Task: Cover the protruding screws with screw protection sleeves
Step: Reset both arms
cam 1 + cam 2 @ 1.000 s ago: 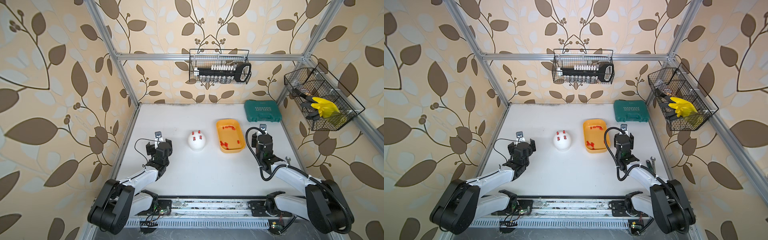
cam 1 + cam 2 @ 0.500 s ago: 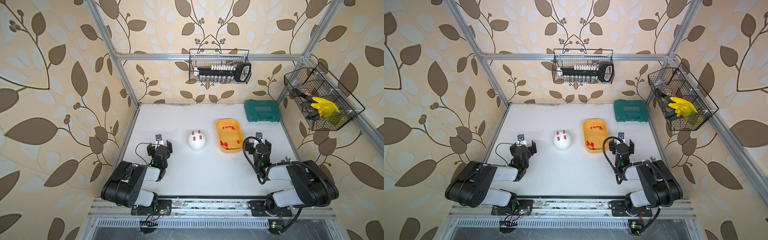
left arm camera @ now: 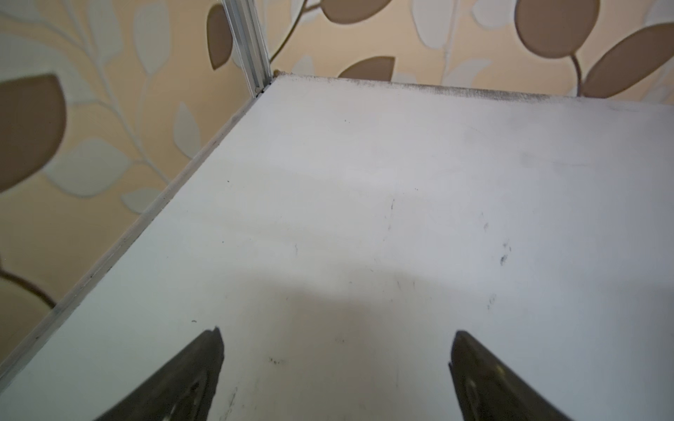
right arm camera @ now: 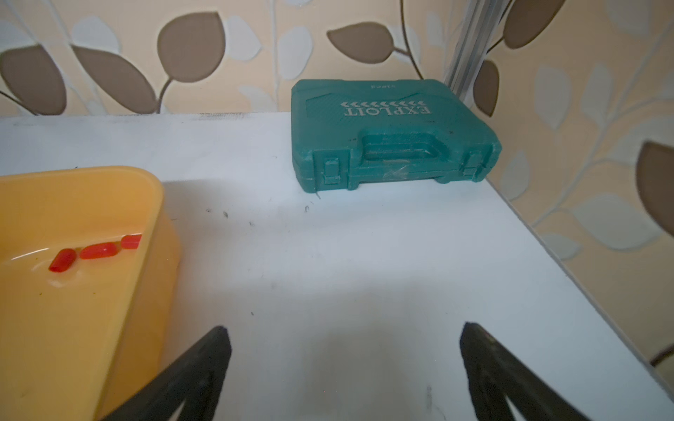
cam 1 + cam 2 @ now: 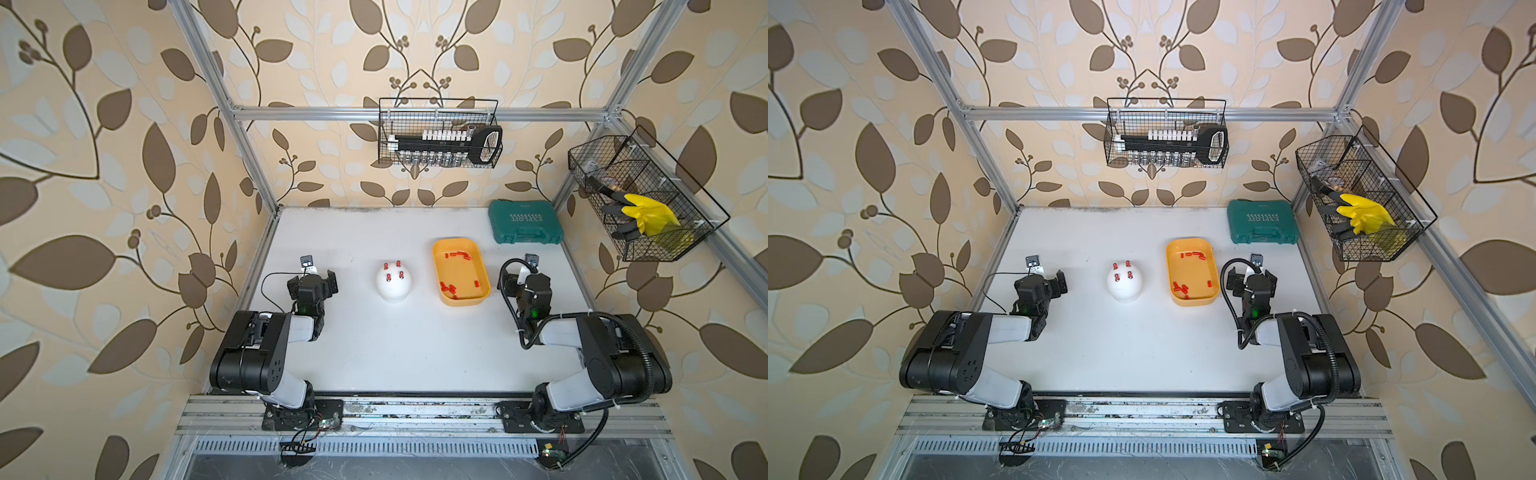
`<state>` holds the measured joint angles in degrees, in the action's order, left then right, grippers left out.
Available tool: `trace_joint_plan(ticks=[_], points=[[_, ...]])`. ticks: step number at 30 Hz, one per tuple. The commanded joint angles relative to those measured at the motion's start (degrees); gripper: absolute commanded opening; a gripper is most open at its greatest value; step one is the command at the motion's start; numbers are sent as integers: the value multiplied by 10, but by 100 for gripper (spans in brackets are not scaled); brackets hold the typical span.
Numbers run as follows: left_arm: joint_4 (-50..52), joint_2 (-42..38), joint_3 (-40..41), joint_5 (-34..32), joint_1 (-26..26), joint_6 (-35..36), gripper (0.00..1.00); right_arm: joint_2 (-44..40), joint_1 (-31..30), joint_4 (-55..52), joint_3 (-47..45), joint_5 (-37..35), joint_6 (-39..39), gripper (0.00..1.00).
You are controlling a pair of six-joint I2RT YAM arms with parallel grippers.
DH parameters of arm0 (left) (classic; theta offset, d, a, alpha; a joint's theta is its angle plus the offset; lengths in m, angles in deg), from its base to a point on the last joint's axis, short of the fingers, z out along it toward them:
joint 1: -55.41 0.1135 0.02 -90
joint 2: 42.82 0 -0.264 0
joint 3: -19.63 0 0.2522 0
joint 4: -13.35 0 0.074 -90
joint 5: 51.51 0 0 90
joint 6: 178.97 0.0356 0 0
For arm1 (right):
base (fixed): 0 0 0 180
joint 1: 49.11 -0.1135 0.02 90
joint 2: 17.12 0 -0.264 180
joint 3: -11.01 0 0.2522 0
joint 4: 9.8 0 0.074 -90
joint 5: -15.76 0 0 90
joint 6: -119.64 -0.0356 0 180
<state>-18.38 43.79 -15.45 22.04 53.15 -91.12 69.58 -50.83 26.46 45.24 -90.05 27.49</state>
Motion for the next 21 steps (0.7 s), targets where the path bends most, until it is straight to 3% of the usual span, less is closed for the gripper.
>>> trace_joint_plan(ticks=[1, 21], points=[[16, -13, 3, 20, -2, -14, 99, -7, -3, -14, -3, 17, -11, 100], [24, -10, -3, 20, -2, -15, 99, -7, -3, -15, -2, 17, -11, 100]])
